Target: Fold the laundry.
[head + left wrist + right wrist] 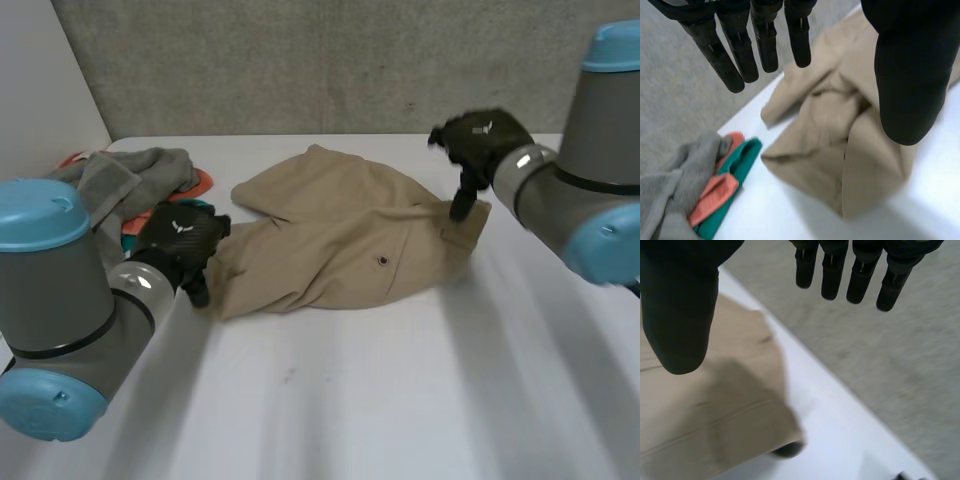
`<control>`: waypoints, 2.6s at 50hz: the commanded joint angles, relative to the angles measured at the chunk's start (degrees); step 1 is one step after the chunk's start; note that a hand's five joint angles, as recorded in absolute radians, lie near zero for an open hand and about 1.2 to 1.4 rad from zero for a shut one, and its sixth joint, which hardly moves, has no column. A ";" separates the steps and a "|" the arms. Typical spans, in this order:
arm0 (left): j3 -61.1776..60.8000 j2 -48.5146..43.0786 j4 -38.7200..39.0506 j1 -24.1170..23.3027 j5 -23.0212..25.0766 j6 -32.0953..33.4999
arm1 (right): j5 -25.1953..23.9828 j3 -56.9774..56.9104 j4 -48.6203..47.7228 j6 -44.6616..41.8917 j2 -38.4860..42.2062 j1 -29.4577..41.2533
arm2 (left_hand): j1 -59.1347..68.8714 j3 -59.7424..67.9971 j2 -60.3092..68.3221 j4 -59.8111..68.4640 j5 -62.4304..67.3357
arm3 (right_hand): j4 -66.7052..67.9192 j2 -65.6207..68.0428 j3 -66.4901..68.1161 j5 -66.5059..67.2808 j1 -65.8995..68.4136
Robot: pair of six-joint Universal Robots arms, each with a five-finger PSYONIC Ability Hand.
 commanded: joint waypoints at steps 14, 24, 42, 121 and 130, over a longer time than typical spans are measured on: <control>5.43 -12.15 -1.85 2.24 4.55 3.94 | -8.10 21.62 5.17 -3.20 -2.24 1.24 | 3.49 3.82 3.97 4.25 4.77 | 20.92 20.97 20.78 20.60 21.03; 13.25 -19.62 -2.20 1.62 1.65 9.13 | -5.46 16.44 -10.72 0.41 7.61 1.68 | 33.24 33.57 33.72 34.00 34.52 | 12.00 12.05 11.85 11.68 12.10; 21.95 -20.59 -2.91 -0.49 -2.04 5.71 | -3.44 3.44 -22.60 0.23 19.47 3.70 | 57.14 57.47 57.61 57.90 58.42 | 11.66 11.71 11.51 11.34 11.76; 74.77 -33.68 -7.22 3.99 -0.72 -10.12 | 2.10 -15.82 -26.89 8.86 12.34 -1.66 | 57.14 57.47 57.61 57.90 58.42 | 54.78 54.83 54.64 54.46 54.88; 79.17 -40.46 -5.46 5.31 -2.30 -8.45 | 3.67 -21.79 -25.69 0.59 18.78 -0.34 | -12.86 -12.53 -12.39 -12.10 -11.58 | -9.53 -9.48 -9.68 -9.86 -9.43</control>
